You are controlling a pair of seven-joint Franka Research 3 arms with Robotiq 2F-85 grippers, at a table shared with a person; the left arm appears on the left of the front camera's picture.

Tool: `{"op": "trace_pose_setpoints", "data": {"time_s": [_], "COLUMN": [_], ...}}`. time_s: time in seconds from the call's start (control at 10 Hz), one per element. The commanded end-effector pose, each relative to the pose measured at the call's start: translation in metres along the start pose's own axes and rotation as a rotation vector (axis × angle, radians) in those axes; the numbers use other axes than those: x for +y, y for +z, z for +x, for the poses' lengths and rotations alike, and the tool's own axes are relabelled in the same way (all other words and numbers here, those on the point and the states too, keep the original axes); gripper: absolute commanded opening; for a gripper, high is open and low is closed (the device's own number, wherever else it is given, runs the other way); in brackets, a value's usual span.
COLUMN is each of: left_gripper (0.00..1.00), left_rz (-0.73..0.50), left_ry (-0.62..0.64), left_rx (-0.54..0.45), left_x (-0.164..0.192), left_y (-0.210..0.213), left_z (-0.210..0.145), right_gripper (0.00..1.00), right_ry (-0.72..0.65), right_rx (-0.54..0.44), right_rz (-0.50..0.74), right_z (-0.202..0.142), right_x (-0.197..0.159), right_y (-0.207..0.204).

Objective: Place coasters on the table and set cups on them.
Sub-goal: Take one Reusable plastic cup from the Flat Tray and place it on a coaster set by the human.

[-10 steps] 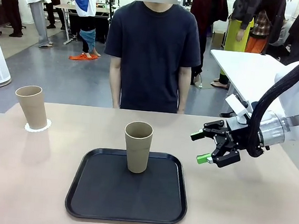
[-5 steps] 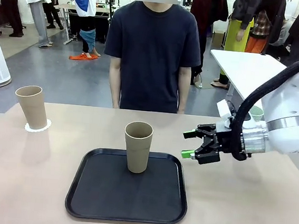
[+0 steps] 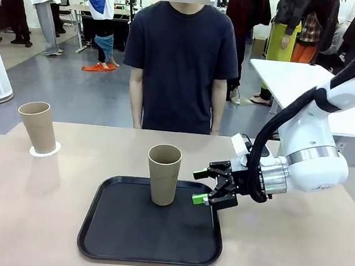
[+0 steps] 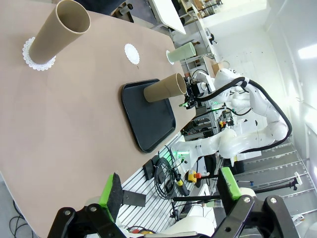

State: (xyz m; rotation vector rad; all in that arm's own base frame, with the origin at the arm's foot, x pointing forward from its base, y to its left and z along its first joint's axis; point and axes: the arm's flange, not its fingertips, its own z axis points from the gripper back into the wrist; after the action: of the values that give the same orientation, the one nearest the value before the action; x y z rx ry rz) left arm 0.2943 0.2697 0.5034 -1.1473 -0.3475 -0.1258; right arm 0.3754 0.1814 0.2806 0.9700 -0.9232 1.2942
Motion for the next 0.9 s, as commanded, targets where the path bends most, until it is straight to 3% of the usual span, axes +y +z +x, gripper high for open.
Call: {"op": "trace_pose_setpoints", "data": {"time_s": [0.0, 0.4, 0.6, 0.8], "left_gripper": [1.00, 1.00, 1.00, 1.00], "left_rz": [-0.010, -0.010, -0.010, -0.010], "left_ry": [0.008, 0.008, 0.008, 0.008], "left_rx": [-0.010, -0.010, -0.010, -0.010], "left_x": [-0.003, -0.003, -0.003, -0.003], "left_y": [0.002, 0.002, 0.002, 0.002], "left_z": [0.000, 0.000, 0.000, 0.000], "right_gripper": [1.00, 1.00, 1.00, 1.00], "right_ry": [0.001, 0.002, -0.001, 0.036], "right_rx": [-0.022, -0.010, -0.038, 0.017], "right_rz": [0.016, 0.004, 0.071, 0.053], "right_z": [0.002, 0.002, -0.014, -0.021], "right_x": [0.004, 0.000, -0.004, -0.005], "right_y": [0.003, 0.000, -0.007, -0.026]}}
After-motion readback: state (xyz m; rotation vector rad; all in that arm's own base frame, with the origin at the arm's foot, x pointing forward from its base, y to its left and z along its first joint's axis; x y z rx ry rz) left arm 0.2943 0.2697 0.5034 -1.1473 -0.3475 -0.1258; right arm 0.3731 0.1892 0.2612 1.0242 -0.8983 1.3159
